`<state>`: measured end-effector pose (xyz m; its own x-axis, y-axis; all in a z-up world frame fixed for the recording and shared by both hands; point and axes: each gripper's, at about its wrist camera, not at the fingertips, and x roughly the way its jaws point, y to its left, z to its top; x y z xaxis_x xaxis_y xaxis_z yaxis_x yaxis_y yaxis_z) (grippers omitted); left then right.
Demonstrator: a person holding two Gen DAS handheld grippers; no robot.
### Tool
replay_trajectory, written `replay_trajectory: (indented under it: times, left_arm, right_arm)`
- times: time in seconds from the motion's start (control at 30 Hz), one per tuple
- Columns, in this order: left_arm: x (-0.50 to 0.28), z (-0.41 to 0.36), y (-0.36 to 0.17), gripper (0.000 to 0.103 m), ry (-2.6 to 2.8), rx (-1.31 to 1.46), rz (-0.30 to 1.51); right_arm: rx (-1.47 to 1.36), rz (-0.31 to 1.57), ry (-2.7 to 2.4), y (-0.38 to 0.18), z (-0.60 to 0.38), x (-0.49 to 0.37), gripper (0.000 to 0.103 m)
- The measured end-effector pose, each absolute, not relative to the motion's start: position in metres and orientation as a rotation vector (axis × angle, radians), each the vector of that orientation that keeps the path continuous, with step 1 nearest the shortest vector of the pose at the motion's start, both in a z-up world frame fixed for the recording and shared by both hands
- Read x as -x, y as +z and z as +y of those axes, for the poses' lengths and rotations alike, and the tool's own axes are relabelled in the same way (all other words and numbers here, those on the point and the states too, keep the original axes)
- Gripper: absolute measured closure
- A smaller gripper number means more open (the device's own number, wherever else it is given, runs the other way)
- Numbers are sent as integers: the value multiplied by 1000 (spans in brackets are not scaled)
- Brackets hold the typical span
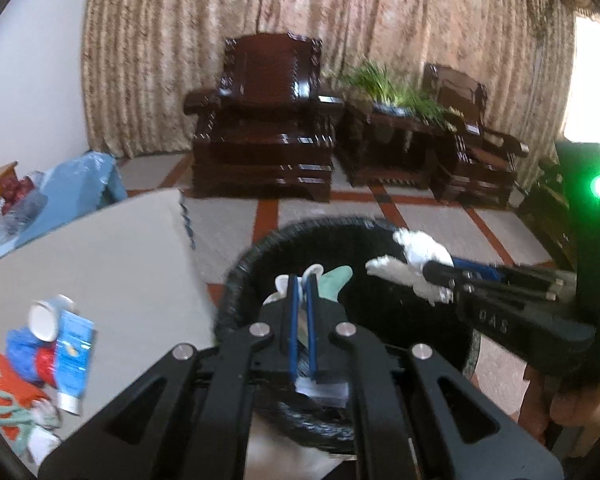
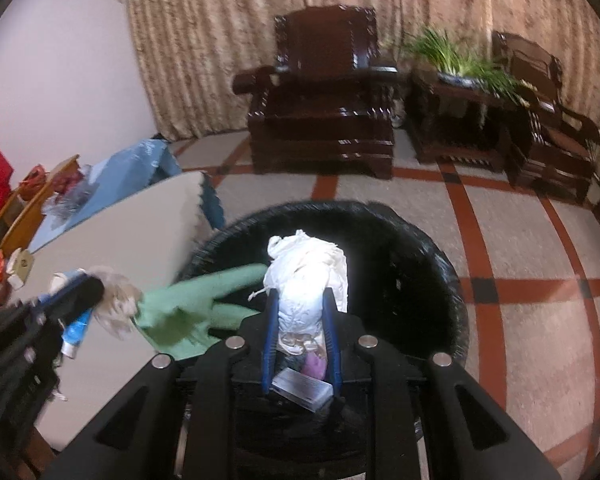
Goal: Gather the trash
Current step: 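Carry both items over the black bin and open both grippers, then move both grippers back over the remaining trash pile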
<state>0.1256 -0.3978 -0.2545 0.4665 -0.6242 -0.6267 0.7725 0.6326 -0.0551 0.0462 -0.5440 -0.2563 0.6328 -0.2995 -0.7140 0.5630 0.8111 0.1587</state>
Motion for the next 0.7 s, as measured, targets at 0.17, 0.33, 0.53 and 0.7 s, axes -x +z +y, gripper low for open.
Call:
replay_trajectory:
  times: [0.17,0.33,0.53,0.7]
  left_arm:
    - [-131,-423,-297,100,-877,-301,721]
    - [-141,-439,-336,87,-866,-370,795]
    - [-154,-433,-358,63,-832,-386,848]
    - [-151,-417,-344,45,-814,-375,808]
  right_arm:
    - [-412,780,-523,-285,-562,-50,82]
    - [-440,868,-532,-318,-573,-58,54]
    - [-453,940,-541,-347,-573,-57,53]
    - [-444,940,-548,-343,-566,-49,53]
